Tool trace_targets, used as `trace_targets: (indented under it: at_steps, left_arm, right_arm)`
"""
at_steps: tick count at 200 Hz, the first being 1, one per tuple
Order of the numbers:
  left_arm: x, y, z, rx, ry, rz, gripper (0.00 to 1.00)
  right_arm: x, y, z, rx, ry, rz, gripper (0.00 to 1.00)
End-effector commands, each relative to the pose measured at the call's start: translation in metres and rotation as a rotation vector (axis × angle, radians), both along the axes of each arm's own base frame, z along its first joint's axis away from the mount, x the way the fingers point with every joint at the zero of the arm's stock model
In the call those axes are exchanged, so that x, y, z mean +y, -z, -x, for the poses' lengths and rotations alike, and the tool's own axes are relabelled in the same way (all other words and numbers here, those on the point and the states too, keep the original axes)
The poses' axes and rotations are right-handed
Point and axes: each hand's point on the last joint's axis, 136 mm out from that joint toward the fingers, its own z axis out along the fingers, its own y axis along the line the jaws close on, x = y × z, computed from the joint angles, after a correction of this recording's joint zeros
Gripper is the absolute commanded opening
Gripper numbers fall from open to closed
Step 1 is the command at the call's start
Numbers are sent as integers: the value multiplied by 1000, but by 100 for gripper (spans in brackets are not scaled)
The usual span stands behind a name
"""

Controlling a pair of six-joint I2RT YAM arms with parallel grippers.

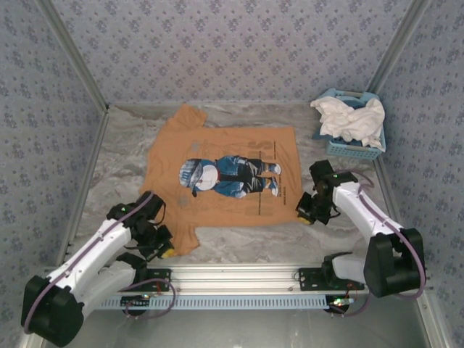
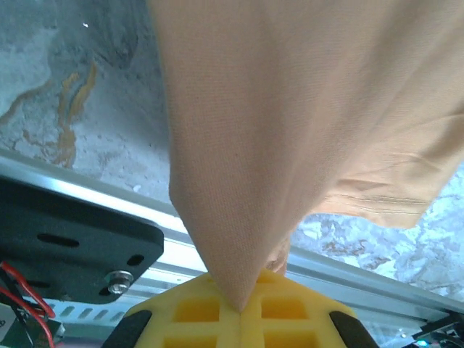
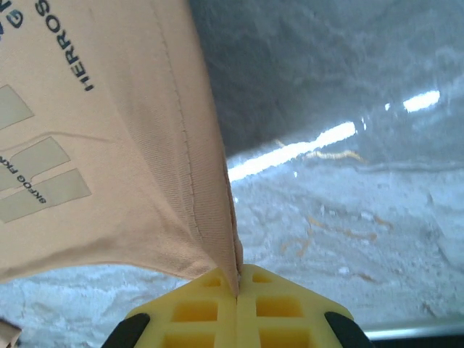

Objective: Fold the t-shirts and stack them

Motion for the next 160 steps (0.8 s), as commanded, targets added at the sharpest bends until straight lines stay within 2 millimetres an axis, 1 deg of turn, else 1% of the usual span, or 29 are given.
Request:
trace_targets:
  at_steps: [1,20,50,67,102,138,160]
  left_arm:
    - [-12,-17,-25,-73,-60,42,0]
    - [-23,-30,-62,-165,-69,48,0]
    - [-35,-54,-120,-268,-43,28,0]
    - [-34,-65,-150,-297,-29,4,0]
    - [-24,-88,-207,-372,-26,-22,0]
    - [-19,-98,-252,-420,-2,-33,0]
    - [-12,-97,-271,-419,6,-56,0]
  right_arm:
    - [6,6,15,84,-22,-35,0]
    - [7,6,2,71,-21,-29,0]
    - [5,-3,-22,26,16,-25,0]
    - [3,-6,-34,12,35,-24,0]
    - [-7,-11,-63,-19,75,-8,0]
    - [-14,-14,-94,-58,123,-9,0]
    - [-15,-13,-115,-73,136,-9,0]
